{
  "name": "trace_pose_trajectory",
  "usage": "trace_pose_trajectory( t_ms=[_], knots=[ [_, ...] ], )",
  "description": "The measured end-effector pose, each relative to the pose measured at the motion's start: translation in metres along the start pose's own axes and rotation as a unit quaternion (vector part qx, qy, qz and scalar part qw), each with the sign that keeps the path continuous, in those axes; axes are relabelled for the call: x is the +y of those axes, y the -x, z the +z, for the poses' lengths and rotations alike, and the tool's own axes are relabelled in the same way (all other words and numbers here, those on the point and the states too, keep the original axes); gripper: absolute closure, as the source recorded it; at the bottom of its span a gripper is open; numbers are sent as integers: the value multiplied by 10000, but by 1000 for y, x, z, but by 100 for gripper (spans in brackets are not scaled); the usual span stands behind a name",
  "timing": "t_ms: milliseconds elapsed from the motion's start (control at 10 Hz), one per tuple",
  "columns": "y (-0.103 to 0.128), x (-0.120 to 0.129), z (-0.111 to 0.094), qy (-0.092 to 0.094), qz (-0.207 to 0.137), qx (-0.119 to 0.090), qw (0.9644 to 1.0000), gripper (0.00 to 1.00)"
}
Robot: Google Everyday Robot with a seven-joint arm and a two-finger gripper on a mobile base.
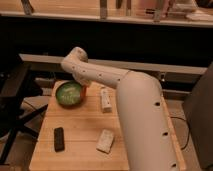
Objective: Place the pepper in the ceramic bowl
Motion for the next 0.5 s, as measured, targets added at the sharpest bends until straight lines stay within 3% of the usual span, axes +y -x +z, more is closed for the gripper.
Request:
trace_pose_trajectory(
  t_ms=[500],
  knots=[
    [-2, -14, 3, -82, -33, 130, 9999, 100]
  ],
)
